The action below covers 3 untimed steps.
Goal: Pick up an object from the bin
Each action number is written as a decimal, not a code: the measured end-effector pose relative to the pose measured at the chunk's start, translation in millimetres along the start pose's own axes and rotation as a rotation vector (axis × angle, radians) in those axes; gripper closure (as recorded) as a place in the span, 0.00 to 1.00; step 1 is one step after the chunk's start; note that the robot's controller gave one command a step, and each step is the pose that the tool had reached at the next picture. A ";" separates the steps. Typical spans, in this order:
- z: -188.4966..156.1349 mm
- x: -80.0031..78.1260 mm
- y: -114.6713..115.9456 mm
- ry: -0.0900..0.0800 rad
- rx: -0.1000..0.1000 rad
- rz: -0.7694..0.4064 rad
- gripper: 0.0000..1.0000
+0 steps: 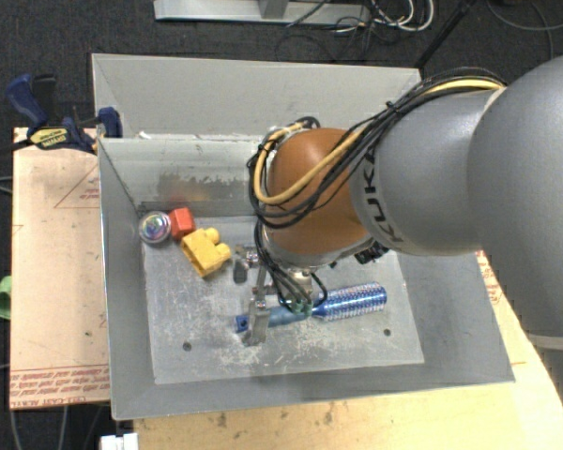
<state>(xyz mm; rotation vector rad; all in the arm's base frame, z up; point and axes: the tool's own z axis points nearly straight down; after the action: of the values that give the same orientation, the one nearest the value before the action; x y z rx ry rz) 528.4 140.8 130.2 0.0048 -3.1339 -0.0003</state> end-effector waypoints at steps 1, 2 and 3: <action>62.8 16.5 -92.1 -0.002 0.003 -0.187 0.00; 29.5 4.7 -91.0 -0.012 0.001 -0.299 0.00; 24.0 7.0 -89.8 -0.010 0.001 -0.361 0.00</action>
Offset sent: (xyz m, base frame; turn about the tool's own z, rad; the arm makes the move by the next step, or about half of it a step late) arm -0.0157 -0.0887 -0.0602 -0.1930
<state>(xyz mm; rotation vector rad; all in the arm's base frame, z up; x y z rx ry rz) 521.5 51.0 106.2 0.5698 -3.0919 -0.0014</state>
